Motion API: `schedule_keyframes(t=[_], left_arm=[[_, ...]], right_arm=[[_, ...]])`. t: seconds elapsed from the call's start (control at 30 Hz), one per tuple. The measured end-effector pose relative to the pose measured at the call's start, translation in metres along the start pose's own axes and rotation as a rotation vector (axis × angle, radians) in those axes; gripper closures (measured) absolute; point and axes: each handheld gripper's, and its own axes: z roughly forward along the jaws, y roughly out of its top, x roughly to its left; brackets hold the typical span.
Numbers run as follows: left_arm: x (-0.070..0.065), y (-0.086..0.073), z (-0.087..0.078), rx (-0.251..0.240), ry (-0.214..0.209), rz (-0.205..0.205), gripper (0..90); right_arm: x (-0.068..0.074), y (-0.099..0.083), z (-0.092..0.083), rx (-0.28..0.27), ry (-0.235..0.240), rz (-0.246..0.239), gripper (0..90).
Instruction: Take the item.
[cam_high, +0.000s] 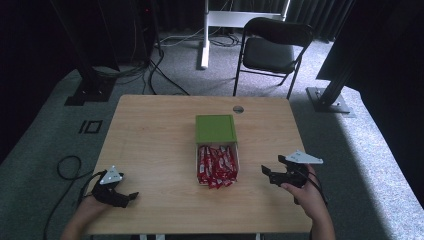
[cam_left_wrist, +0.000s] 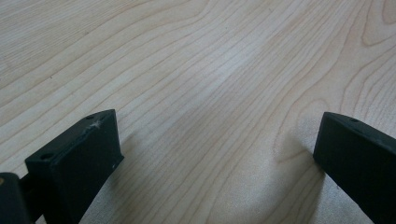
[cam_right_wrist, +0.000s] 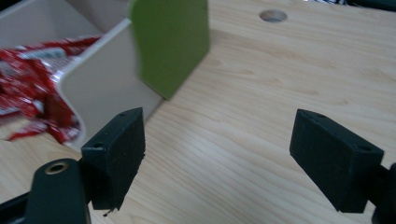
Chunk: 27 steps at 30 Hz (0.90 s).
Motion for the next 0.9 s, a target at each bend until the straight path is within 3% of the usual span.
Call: schedule_keyframes(t=[0.3,0.9], left_arm=[[0.0,0.0,0.0,0.0,0.0,0.0,1.5],[0.0,0.0,0.0,0.0,0.0,0.0,1.6]], right_arm=[[0.015,0.016,0.008,-0.033,0.057,-0.001,18.3],[0.06,0.051,0.036,-0.045,0.166,-0.084,18.3]])
